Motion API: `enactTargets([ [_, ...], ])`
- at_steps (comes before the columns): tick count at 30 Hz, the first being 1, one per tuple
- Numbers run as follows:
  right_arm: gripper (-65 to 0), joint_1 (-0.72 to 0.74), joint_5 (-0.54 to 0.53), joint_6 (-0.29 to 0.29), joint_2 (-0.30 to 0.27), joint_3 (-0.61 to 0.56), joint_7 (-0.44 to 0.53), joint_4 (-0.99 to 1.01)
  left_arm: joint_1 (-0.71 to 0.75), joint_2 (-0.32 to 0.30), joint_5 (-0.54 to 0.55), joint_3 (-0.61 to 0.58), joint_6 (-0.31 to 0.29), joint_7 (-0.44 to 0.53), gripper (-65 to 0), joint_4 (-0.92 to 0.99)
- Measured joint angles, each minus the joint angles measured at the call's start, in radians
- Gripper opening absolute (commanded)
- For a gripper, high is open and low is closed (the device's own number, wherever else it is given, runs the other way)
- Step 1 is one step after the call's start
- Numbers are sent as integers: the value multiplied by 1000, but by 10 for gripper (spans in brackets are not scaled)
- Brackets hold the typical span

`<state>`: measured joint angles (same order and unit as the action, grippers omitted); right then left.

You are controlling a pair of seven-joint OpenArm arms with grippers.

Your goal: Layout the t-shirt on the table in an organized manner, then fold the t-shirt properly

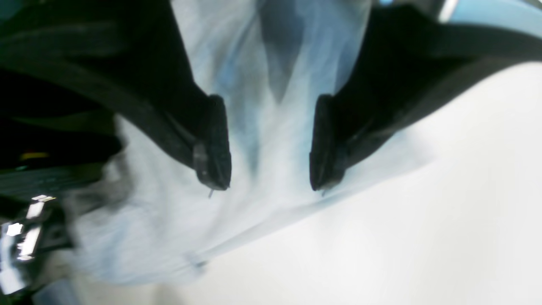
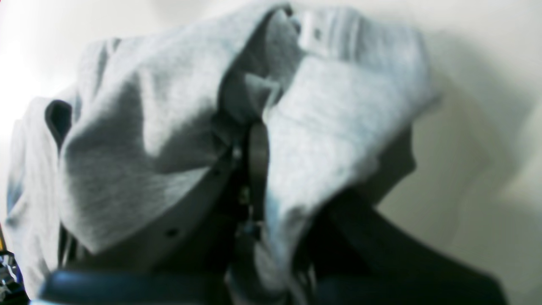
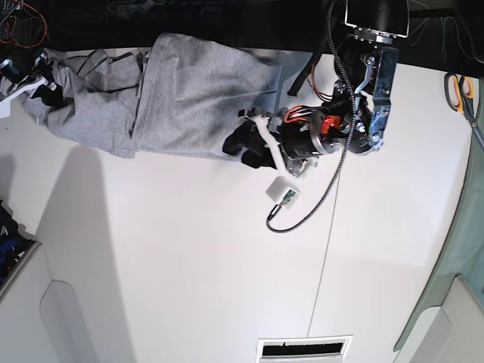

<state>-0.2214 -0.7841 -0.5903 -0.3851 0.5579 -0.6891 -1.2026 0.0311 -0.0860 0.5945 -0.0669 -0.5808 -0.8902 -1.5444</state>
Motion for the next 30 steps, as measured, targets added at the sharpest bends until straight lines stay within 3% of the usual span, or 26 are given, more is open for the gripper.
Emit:
enactTargets([
  [4,-650,8,16,8,-11,8,12,-33,3,-60,0,43,0,2,-317,0],
  [10,-650,129,45,17,-83,23,6,-37,32,-112,1,58,0,0,-317,0],
  [14,-650,197,41,25,-97,24,-93,-40,57,-137,1,57,-2,1,-316,0],
  [19,-650,216,-83,26,-94,24,-150,-89,57,-142,31,60,-2,0,-317,0],
  [30,-650,72,-111,25,82,-11,-176,-541,57,-144,32,66,-3,1,-317,0],
])
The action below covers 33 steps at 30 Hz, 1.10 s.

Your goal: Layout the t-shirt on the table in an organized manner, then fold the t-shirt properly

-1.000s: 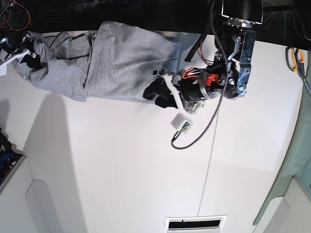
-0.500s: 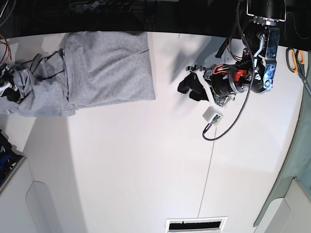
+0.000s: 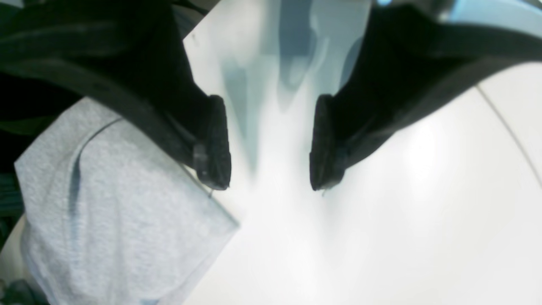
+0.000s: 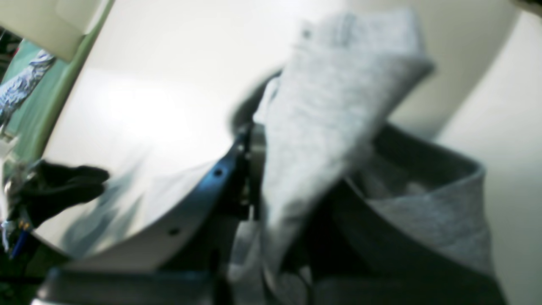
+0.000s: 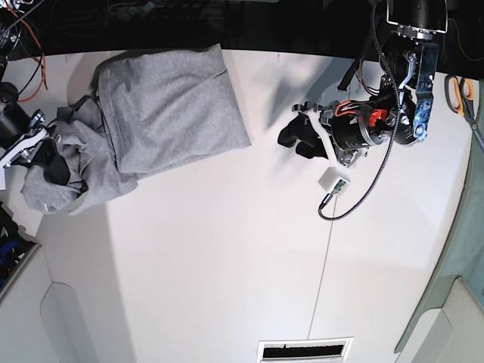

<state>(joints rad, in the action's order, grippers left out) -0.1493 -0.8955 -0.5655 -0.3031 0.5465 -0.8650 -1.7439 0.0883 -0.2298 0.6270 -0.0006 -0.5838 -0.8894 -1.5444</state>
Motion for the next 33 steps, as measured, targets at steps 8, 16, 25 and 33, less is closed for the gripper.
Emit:
enactTargets([
  [8,-650,-86,66,1,121,-225,26,-89,-1,0,-13,23,0,0,-316,0],
  [16,-650,-145,201,1,194,-451,68,-89,-15,0,31,159,0,16,-317,0],
  [25,-346,-144,349,0,206,-662,102,-89,-14,0,33,161,0,14,-317,0],
  [33,-346,-93,448,0,203,-664,124,-89,3,-81,156,250,-1,-64,-341,-1],
])
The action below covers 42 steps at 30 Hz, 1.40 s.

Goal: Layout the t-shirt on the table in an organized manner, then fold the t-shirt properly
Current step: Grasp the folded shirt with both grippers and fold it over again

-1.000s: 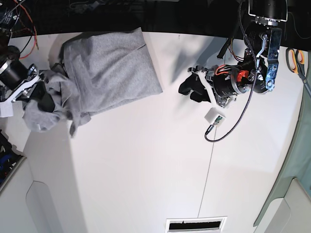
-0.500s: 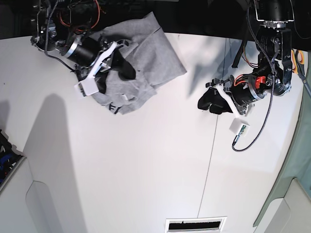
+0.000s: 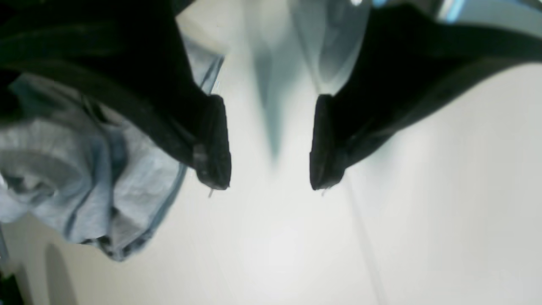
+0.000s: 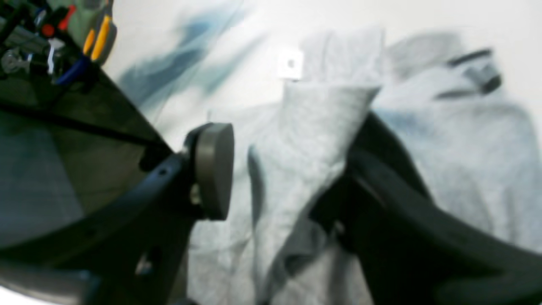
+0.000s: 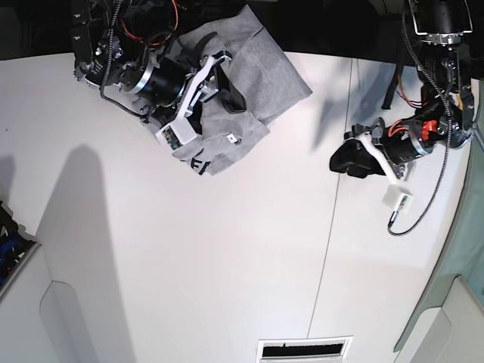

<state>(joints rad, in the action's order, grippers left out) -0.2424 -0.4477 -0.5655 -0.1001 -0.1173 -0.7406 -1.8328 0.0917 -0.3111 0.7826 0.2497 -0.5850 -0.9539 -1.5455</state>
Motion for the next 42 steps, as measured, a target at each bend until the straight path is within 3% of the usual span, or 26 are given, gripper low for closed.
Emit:
enactTargets([
  [5,-346,47,-3,-3,1,0,0,0,84,-33,171,9,-96,-119,-442,-4],
  [11,-346,71,24,0,0,1,2,0,275,-28,242,6,-101,-138,-462,-87],
  [16,-346,74,43,0,1,1,0,0,349,-24,229,6,-101,-76,-650,-124],
  [20,-346,74,46,0,0,12,0,0,391,-14,115,-21,-100,-6,-650,-123],
  [25,-346,74,44,0,1,12,-38,0,349,28,-13,-158,-100,37,-650,-121],
  [30,-347,71,-4,0,-2,13,-92,0,305,58,-142,-260,-45,117,-650,-56],
  [36,-347,53,-107,0,0,11,-95,0,208,126,-161,-311,-38,145,-650,61],
  [42,-347,-12,-151,-2,-1,-18,-102,0,111,158,-161,-312,-43,143,-650,137],
])
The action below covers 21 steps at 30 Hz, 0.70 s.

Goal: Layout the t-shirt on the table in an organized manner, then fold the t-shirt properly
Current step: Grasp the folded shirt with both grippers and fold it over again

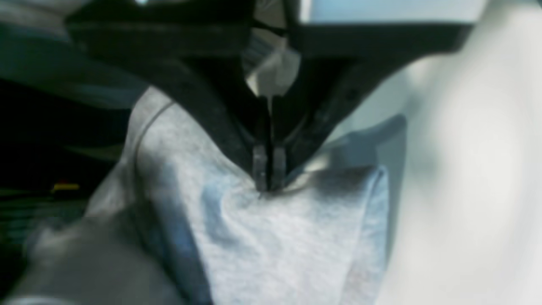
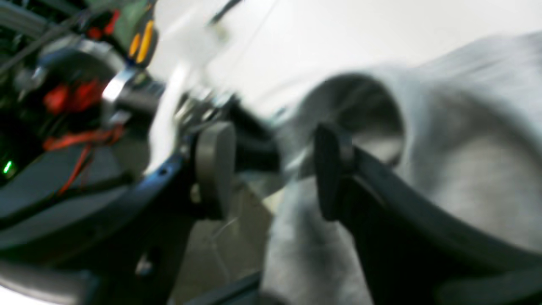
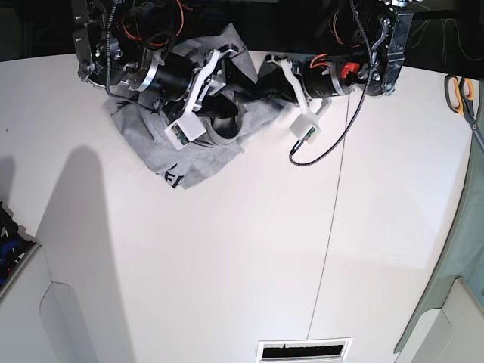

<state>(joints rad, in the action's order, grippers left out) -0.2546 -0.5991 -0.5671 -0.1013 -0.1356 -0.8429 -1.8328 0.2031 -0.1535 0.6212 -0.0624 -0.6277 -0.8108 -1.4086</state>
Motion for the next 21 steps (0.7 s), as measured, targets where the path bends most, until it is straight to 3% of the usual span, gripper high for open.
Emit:
enactTargets([
  [8,-347,-11,-68,-2,0,-35,3,0,-107,29,-11,1,7,-1,-650,82],
  [14,-348,-11,-29,-5,2,-39,3,-29,-180,21,-15,2,14,0,-650,140],
  [16,-402,-6,-3,-3,2,-10,27,-53,-179,21,-13,3,14,0,-650,140],
  [20,-650,17,78,10,2,76,65,-76,-178,21,0,3,14,-13,-650,140],
  [21,-650,26,109,14,2,99,80,-76,-177,21,5,3,14,-16,-650,140],
])
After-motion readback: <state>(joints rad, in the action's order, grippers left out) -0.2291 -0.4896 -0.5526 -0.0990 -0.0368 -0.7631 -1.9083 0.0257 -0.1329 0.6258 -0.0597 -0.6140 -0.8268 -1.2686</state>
